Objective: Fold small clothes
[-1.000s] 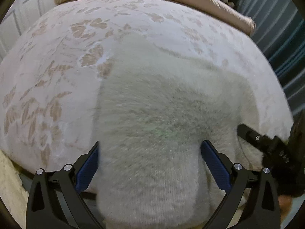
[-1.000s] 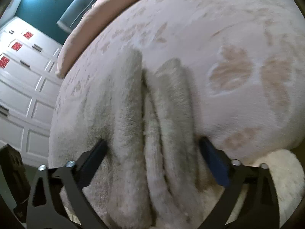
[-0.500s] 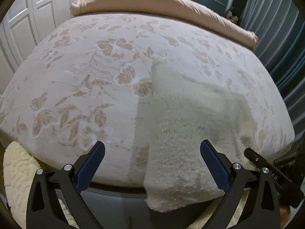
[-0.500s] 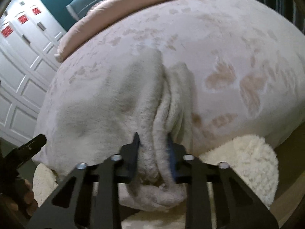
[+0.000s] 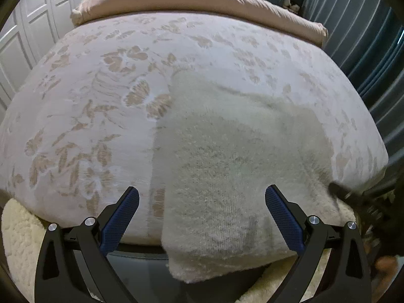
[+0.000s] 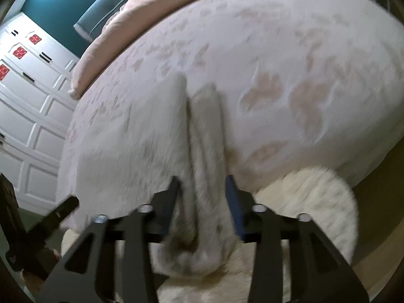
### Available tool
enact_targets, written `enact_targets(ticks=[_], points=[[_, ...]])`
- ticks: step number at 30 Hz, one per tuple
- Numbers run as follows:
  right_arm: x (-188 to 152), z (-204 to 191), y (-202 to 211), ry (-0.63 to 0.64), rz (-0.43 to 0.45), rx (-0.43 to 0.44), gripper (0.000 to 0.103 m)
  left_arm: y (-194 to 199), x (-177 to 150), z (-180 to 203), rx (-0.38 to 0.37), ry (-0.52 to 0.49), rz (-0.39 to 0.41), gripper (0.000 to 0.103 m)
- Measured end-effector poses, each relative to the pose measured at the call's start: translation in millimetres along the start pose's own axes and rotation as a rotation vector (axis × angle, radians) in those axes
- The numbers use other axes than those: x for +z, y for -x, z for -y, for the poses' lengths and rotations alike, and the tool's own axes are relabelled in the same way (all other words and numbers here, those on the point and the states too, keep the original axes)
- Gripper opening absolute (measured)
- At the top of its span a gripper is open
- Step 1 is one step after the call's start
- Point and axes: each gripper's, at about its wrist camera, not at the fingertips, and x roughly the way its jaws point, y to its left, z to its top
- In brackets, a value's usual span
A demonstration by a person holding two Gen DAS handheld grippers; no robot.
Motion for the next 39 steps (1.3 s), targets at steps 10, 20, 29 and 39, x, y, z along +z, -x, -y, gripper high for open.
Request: enact_targets(ticks=[10, 20, 29, 39], points=[[22, -1, -59, -0.09, -0.111, 0.109, 0.074, -63, 10, -13, -0.141, 0.131, -0.153, 0.098], [27, -10, -80, -0.078, -0.098, 0.184, 0.078, -84, 15, -9, -0.204, 0.18, -0.168, 0.098], [28, -38, -44, -0.036, -0.025, 0.22, 0.032, -36, 28, 2, -0.291, 0.048, -0.114, 0.051], [31, -69, 65, -0.002, 0.225, 0.217, 0.032, 61, 52, 46, -0.381, -0.147, 0.085, 0.049]])
